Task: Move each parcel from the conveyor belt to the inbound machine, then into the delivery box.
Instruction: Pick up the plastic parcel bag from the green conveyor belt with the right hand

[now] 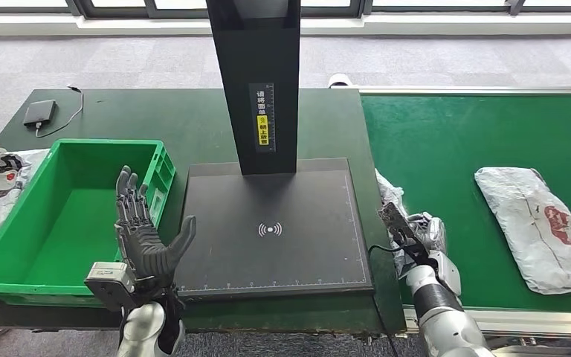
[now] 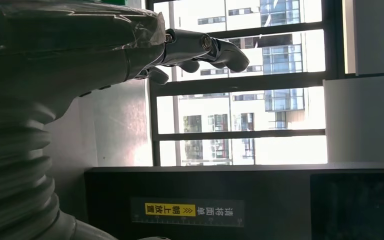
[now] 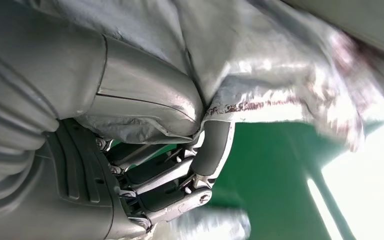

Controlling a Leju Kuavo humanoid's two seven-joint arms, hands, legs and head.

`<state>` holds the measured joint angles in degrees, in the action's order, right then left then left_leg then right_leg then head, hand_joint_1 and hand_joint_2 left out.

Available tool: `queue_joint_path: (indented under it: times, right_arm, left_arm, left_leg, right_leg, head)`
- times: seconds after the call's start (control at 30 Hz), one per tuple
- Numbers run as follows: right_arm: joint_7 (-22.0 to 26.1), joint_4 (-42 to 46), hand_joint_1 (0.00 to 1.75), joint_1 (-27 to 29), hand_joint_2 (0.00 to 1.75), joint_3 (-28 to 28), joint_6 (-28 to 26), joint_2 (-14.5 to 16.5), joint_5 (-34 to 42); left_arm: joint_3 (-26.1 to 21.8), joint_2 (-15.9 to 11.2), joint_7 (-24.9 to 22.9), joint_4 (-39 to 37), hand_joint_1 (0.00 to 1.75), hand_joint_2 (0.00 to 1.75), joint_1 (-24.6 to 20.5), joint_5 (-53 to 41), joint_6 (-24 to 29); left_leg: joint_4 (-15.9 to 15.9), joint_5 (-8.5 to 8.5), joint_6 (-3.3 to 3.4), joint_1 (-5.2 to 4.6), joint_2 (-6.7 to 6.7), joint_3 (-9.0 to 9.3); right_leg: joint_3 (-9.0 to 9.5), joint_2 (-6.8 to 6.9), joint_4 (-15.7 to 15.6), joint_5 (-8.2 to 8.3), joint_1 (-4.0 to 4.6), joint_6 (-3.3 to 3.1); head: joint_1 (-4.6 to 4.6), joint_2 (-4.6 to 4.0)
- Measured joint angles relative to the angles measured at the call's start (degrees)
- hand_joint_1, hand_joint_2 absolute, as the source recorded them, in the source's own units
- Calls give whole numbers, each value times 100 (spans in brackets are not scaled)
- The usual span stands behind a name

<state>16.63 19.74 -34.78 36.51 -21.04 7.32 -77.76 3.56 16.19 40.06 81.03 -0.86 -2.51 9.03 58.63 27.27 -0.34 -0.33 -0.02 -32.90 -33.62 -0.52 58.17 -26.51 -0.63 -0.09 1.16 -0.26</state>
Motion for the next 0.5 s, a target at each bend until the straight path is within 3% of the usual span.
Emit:
queue_joint_path:
  times: [0.13,0.37,0.5]
  right_arm:
    - [527,368,175,106,175,-183,-651,191,207]
    - [652,704,175,216,175,-335,-747,347,313]
    - [1035,1265,175,514,175,-528,-1115,530,891]
  left_arm:
    - [-1,-2,0,62,0,175,8,0,2]
    - [-2,-4,0,110,0,175,14,-2,2]
    - [-3,-6,0,128,0,175,17,-8,5]
  left_leg:
    - [0,-1,0,1,-12,-5]
    - [0,-1,0,0,-17,-16]
    - [1,-1,0,0,-36,-31]
  right_leg:
    - [-1,7,1,0,0,0]
    - [-9,10,1,-1,-1,0]
    - [-19,26,1,-2,-1,-1]
  head:
    - [0,1]
    - [0,0]
    - [0,1]
